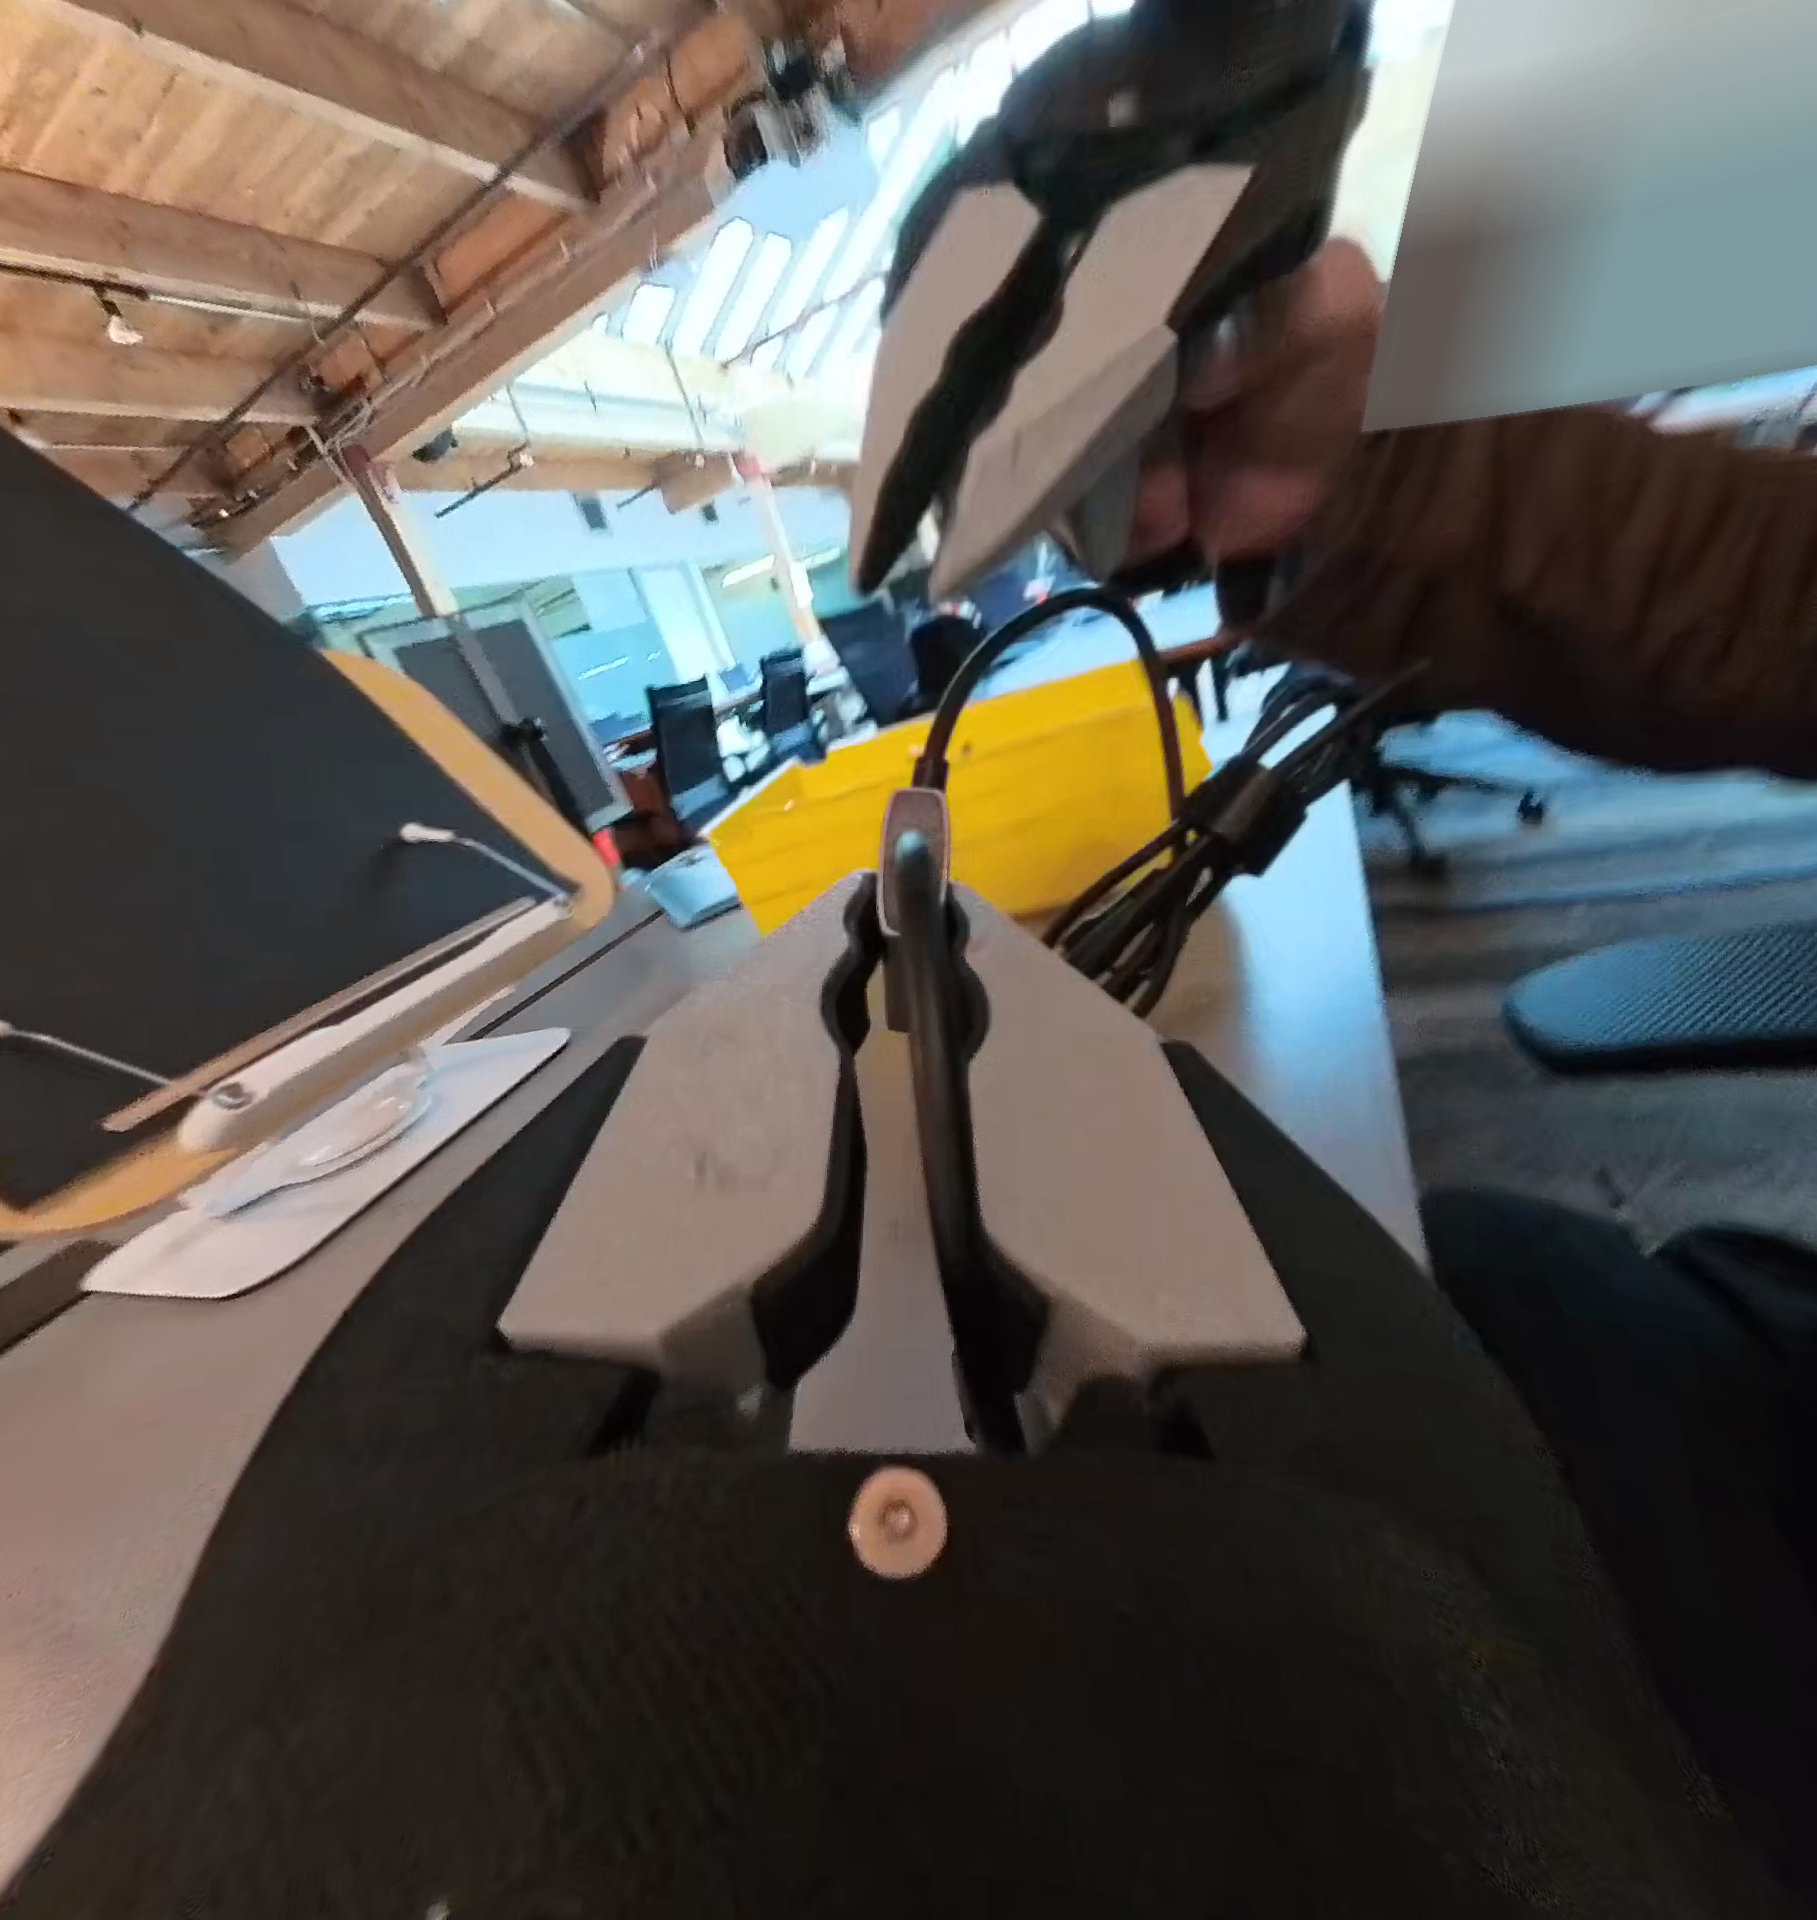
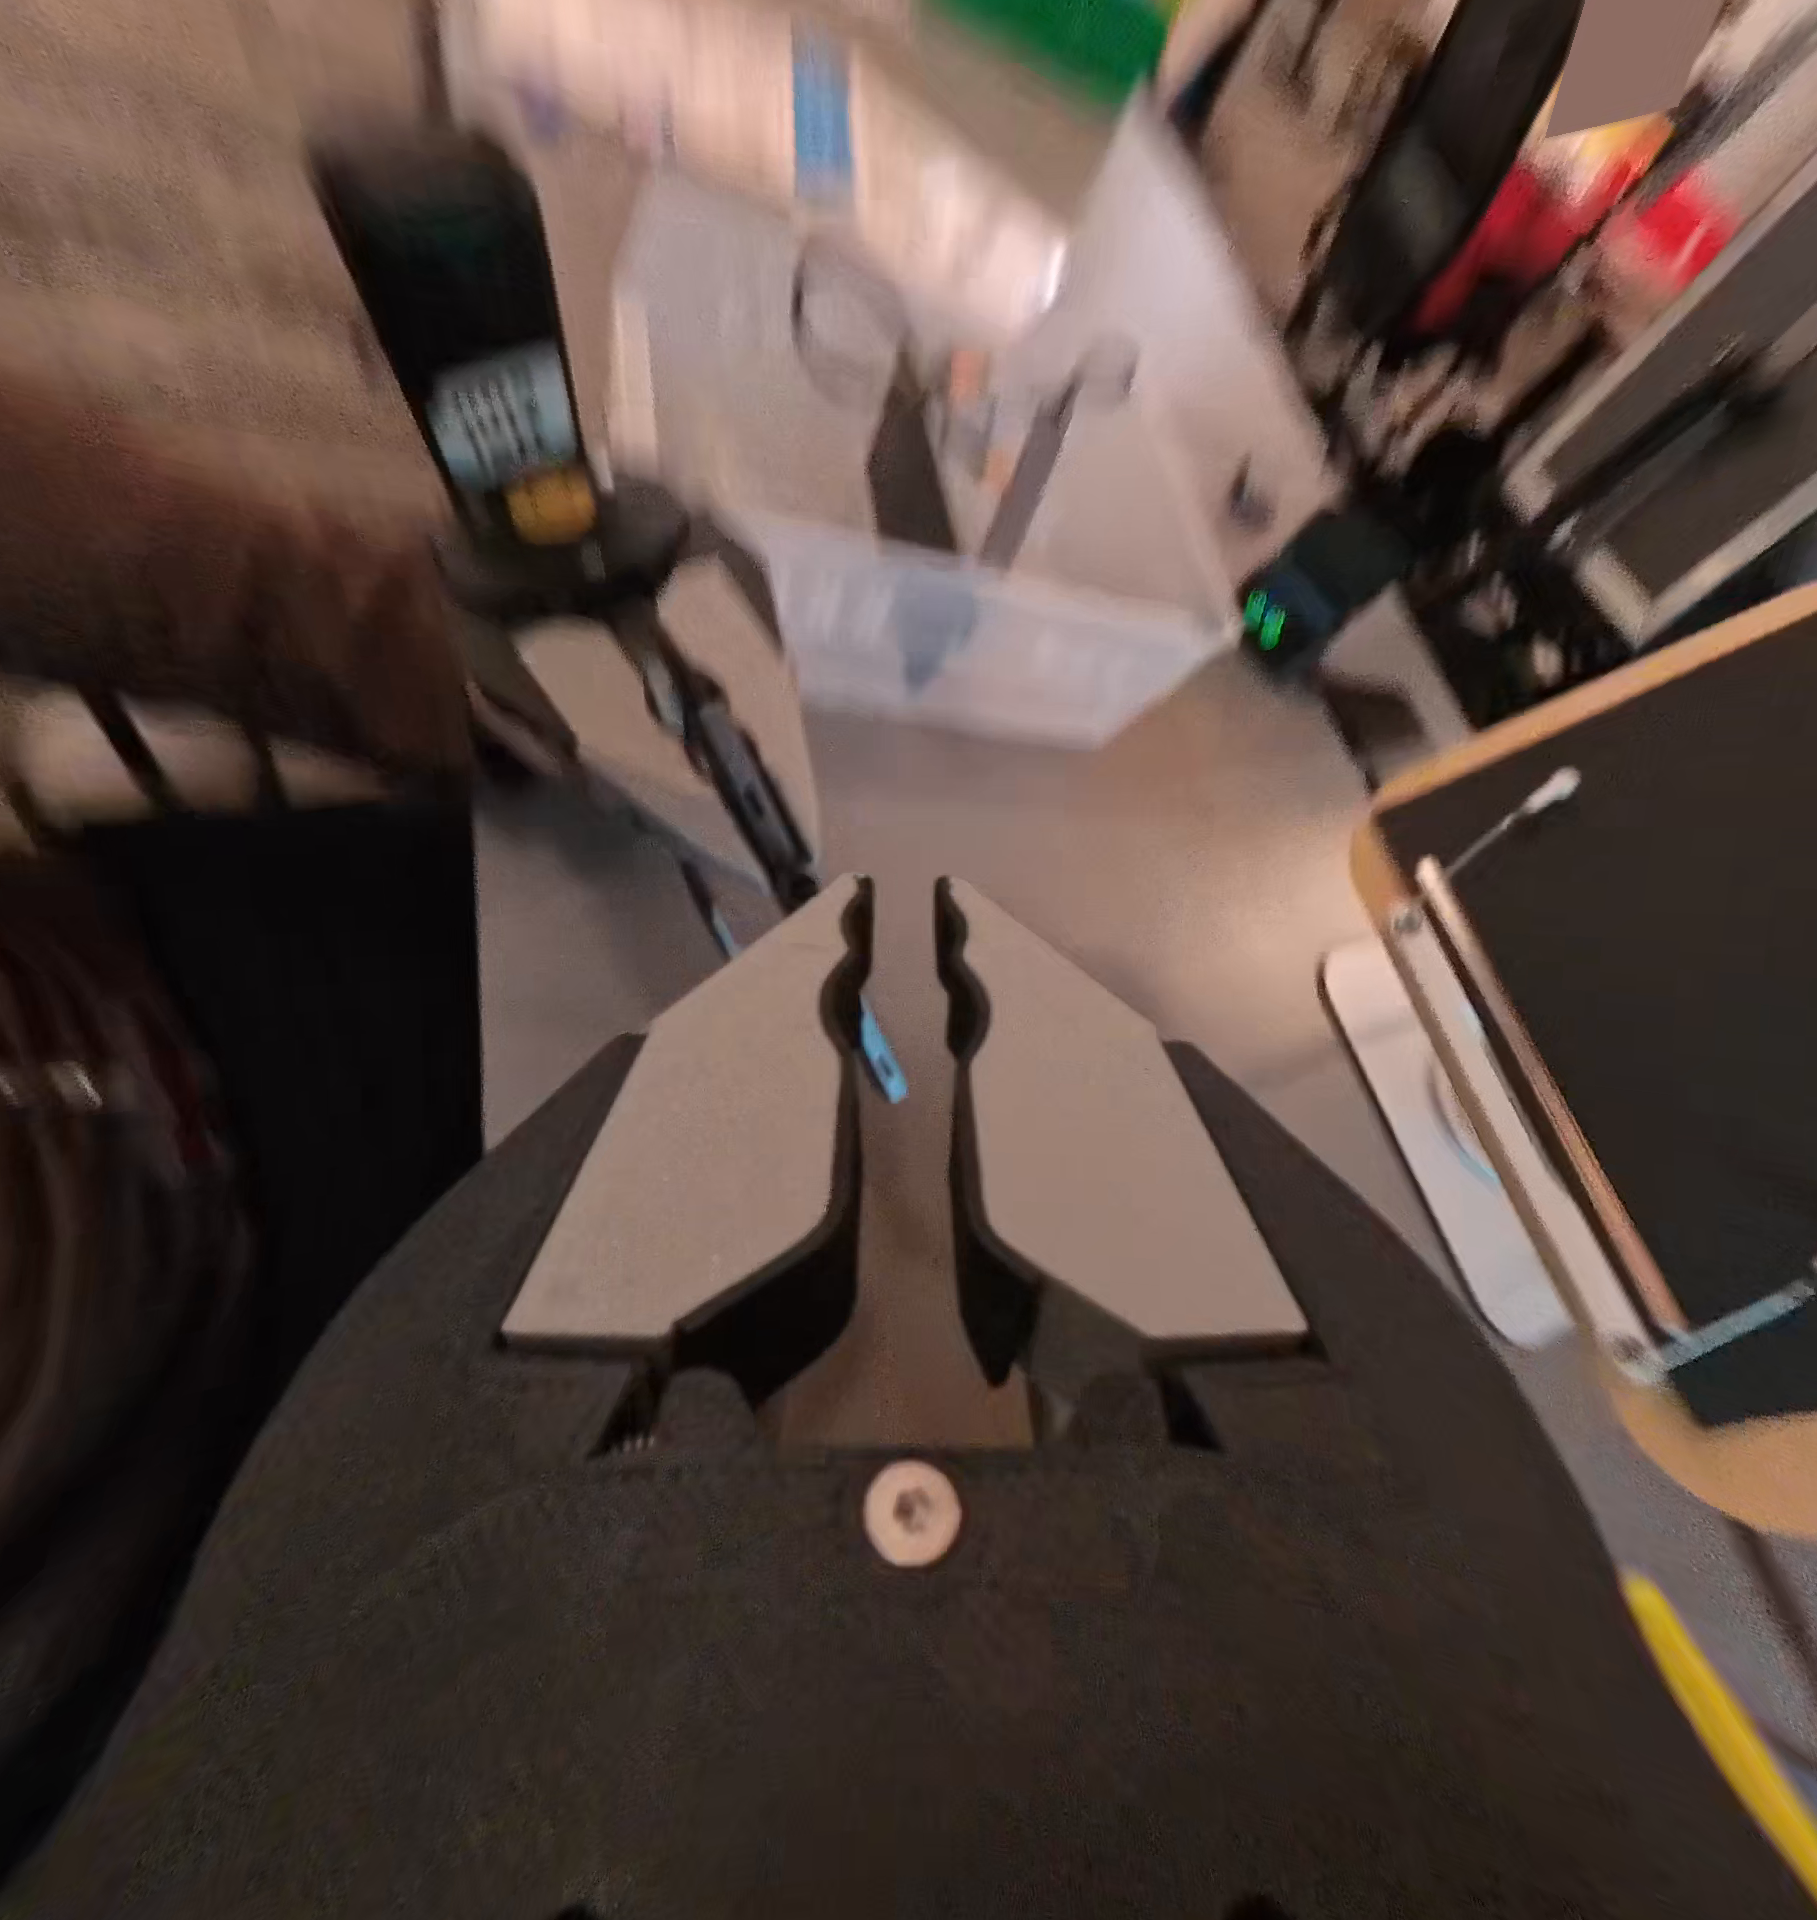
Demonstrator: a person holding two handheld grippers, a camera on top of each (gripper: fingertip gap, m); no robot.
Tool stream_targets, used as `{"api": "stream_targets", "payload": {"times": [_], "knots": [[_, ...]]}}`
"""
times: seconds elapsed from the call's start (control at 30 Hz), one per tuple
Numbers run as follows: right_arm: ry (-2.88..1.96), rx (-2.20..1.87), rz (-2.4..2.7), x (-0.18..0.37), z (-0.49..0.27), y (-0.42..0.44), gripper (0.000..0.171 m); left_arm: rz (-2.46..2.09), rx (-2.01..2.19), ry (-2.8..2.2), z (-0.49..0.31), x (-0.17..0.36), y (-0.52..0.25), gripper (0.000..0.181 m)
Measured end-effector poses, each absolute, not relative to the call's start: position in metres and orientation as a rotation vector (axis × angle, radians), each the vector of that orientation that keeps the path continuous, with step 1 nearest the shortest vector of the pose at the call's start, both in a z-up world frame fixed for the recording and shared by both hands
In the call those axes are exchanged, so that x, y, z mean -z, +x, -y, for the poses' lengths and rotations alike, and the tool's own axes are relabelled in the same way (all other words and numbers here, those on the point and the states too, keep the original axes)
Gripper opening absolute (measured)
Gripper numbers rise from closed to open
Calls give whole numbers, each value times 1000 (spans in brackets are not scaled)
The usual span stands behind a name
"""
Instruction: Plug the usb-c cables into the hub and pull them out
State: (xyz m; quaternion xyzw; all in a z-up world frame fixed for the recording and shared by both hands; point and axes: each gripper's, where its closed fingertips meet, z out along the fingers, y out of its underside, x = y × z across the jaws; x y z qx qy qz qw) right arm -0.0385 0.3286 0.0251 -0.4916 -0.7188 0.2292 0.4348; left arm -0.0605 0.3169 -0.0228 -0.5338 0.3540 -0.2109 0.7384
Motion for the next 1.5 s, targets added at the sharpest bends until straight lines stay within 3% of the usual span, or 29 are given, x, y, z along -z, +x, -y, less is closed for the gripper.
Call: {"api": "stream_targets", "payload": {"times": [0.03,0.13,0.2,0.27,0.37,0.53,0.67,0.73,1.17,1.5], "knots": [[-1190,-731,1691,-44,-329,-34,0,-749,535,-1148,-313,16,-63,7],[-1055,-1158,1457,-77,-331,-15,0,-667,728,-1070,-303,-2,-73,8],[-1095,-1267,1424,-62,-340,-13,1,-627,817,-1041,-300,-9,-78,8],[-1179,-1295,1491,-33,-341,-24,30,-599,880,-1023,-299,-13,-82,8],[-1128,-1382,1584,-12,-323,-43,28,-586,901,-1029,-301,-13,-82,8],[-1025,-1345,1659,4,-312,-71,17,-576,874,-1083,-308,-7,-81,8],[-1045,-1265,1697,19,-324,-70,21,-547,887,-1092,-312,-7,-86,8],[-1028,-1321,1643,16,-331,-65,6,-547,887,-1105,-314,-6,-85,8],[-1063,-1467,1688,36,-334,-56,6,-602,883,-1379,-332,28,-61,16],[-1007,-1509,1646,23,-324,-55,7,-694,776,-1373,-322,18,-60,8]]}}
